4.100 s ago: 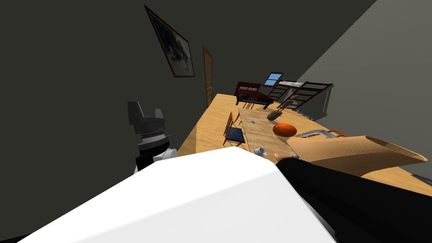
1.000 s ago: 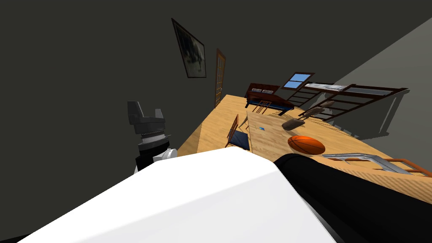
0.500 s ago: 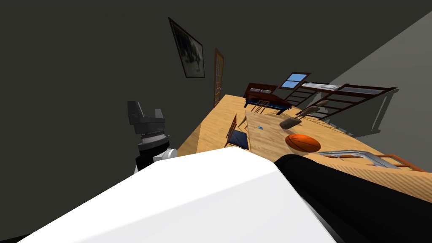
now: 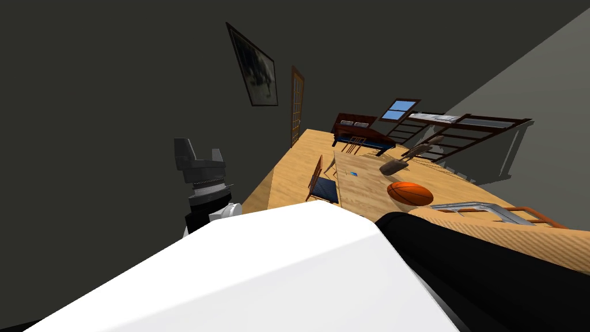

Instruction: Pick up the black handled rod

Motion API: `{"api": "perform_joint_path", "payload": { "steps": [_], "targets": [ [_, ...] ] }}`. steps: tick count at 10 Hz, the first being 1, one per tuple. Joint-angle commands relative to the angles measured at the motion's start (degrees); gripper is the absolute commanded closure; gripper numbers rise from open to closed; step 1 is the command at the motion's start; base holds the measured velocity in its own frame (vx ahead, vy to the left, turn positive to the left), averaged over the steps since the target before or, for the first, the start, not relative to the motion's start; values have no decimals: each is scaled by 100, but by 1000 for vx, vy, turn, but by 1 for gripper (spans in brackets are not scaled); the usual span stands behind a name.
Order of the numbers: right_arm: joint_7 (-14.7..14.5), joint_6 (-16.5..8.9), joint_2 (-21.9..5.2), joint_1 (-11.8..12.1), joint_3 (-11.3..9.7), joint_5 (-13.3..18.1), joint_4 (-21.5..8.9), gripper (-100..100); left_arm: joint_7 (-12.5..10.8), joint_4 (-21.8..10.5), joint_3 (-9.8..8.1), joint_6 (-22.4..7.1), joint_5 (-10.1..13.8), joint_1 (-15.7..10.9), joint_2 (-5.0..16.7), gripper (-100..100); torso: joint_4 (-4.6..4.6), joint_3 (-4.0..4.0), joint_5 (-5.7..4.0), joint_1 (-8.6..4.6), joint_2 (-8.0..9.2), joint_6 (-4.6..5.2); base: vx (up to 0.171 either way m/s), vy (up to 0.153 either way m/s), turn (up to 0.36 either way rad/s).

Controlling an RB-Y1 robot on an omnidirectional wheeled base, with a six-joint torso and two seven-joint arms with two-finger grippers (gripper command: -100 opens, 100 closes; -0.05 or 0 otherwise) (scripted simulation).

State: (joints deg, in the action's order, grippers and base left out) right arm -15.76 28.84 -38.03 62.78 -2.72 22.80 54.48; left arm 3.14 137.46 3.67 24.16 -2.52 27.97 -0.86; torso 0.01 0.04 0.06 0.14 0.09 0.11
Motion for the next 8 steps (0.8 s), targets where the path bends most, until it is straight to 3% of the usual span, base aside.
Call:
{"api": "perform_joint_path", "payload": {
  "steps": [1, 6, 7, 8],
  "targets": [
    [13, -97, -16, 83, -14, -13, 228, 100, 0, 0, 0, 0, 0, 0, 0, 0, 0, 0, 0, 0, 0, 0, -9, -17, -26],
    [85, -494, -124, 455, -98, -76, 970, 100, 0, 0, 0, 0, 0, 0, 0, 0, 3, 0, -2, 2, -2, -2, -5, -14, -25],
    [66, -415, -103, 410, -76, -67, 862, 100, 0, 0, 0, 0, 0, 0, 0, 0, 3, 1, -2, 1, -1, -1, -4, -8, -6],
    [69, -435, -104, 420, -80, -68, 885, 0, 0, 0, 0, 0, 0, 0, 0, 0, 3, 1, -2, 2, -1, -2, 0, 0, 0]
  ]
}}
